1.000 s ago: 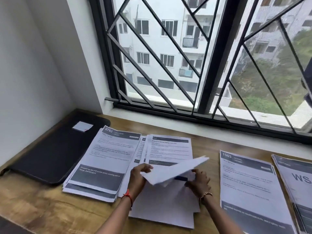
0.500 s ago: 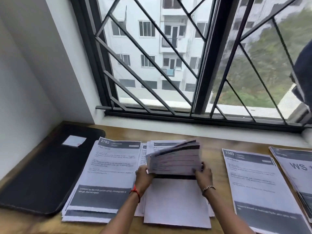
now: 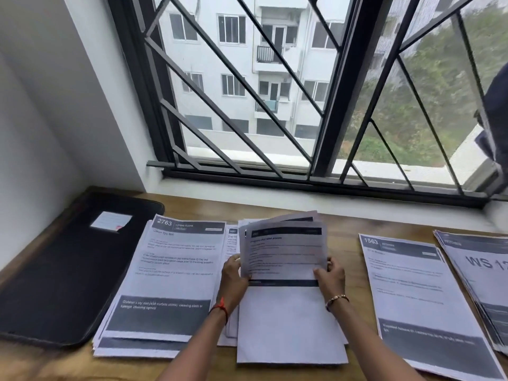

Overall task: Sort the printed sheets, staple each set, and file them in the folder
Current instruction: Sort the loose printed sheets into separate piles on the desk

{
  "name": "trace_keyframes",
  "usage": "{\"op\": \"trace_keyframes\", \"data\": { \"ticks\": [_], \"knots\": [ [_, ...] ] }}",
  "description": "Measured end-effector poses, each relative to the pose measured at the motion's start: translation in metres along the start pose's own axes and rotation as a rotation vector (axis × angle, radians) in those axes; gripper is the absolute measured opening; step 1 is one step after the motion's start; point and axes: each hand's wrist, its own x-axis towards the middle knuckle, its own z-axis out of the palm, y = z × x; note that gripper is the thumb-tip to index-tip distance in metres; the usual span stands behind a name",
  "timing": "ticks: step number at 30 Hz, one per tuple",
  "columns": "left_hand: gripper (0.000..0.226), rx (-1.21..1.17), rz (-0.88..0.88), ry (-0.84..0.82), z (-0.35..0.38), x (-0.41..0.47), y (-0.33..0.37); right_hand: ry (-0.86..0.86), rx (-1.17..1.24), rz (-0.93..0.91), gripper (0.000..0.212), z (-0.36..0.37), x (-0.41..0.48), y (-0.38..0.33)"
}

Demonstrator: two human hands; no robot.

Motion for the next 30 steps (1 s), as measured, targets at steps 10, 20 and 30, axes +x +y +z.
{"op": "trace_keyframes", "data": {
  "ticks": [10,20,30],
  "knots": [
    [0.021,0.064,-0.179,-0.02,0.007,0.016,0.001,0.023,-0.107,-0.047,0.02,-0.001,0.004,-0.001],
    [0.027,0.104,0.093,0.129,0.017,-0.001,0.01,-0.062,-0.105,-0.1,0.021,-0.01,0.01,0.015],
    [0.067,0.394,0.116,0.069,0.031,-0.014,0.0,-0.064,-0.033,-0.1,0.023,-0.008,0.012,0.029]
  ]
}}
